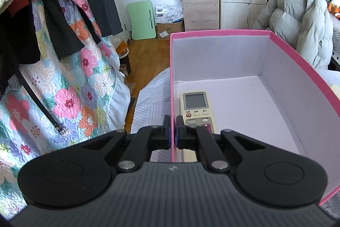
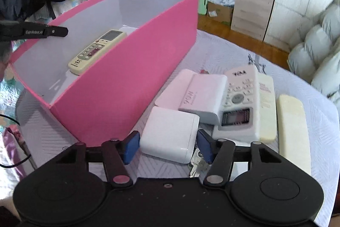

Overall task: Organize rigid objects
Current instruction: 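Move the right gripper back and grasp the white square charger, then lower the white charger into the pink box and release it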

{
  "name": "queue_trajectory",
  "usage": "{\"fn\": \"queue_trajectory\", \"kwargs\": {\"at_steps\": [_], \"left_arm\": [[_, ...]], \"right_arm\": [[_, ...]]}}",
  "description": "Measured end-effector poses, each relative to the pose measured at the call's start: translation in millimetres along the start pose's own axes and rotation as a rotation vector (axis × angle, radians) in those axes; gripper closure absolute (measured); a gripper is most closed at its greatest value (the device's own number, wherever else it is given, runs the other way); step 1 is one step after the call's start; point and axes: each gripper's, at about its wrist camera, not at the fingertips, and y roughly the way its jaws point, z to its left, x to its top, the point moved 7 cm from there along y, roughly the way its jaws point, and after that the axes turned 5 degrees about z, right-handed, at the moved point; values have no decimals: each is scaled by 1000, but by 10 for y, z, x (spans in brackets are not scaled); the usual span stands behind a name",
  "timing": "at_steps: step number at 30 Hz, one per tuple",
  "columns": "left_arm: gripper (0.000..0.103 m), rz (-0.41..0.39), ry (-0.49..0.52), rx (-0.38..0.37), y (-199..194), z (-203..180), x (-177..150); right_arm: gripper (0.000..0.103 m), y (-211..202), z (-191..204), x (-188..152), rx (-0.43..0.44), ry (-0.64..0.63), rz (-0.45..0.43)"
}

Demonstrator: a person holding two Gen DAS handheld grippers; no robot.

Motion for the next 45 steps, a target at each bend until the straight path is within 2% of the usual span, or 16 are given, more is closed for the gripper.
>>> {"fn": "queue_trajectory", "kwargs": {"at_steps": [3, 6, 10, 16, 17, 18, 20, 24, 32, 35, 38, 41, 45], "left_arm": [[100, 4, -3, -6, 2, 3, 3], [100, 3, -7, -7, 7, 7, 13], [100, -9, -11, -5, -17, -9, 6], [100, -7, -14, -7, -14, 19, 10], [100, -8, -12, -3, -14, 26, 10], [100, 0, -11, -3, -6, 33, 9], [100, 18, -15, -3, 8, 35, 11], [100, 18, -7, 0, 11, 29, 16], [100, 16, -4, 2, 7, 33, 26], [100, 11, -4, 4, 3, 32, 30], [100, 7, -2, 5, -3, 23, 40], [99, 8, 8, 13, -11, 11, 40], [99, 7, 12, 18, -27, 1, 50]], "right_arm": [[40, -31, 14, -38, -4, -20, 26], [39, -9, 89, -42, -44, -84, 38], [38, 67, 52, 56, -70, -12, 13], [34, 125, 129, 13, -141, -144, 14], [35, 130, 163, -5, -157, -178, 17], [40, 121, 186, -19, -165, -196, 14], [41, 75, 217, -16, -142, -192, 8], [41, -148, 147, 51, -75, -83, -66], [41, -801, 21, 304, -95, -22, -214], [41, -989, 101, 546, -40, -29, -274], [41, -1033, 308, 816, 91, -40, -294], [41, -841, 443, 1055, 245, 54, -197], [41, -471, 665, 1241, 386, 74, -35]]}}
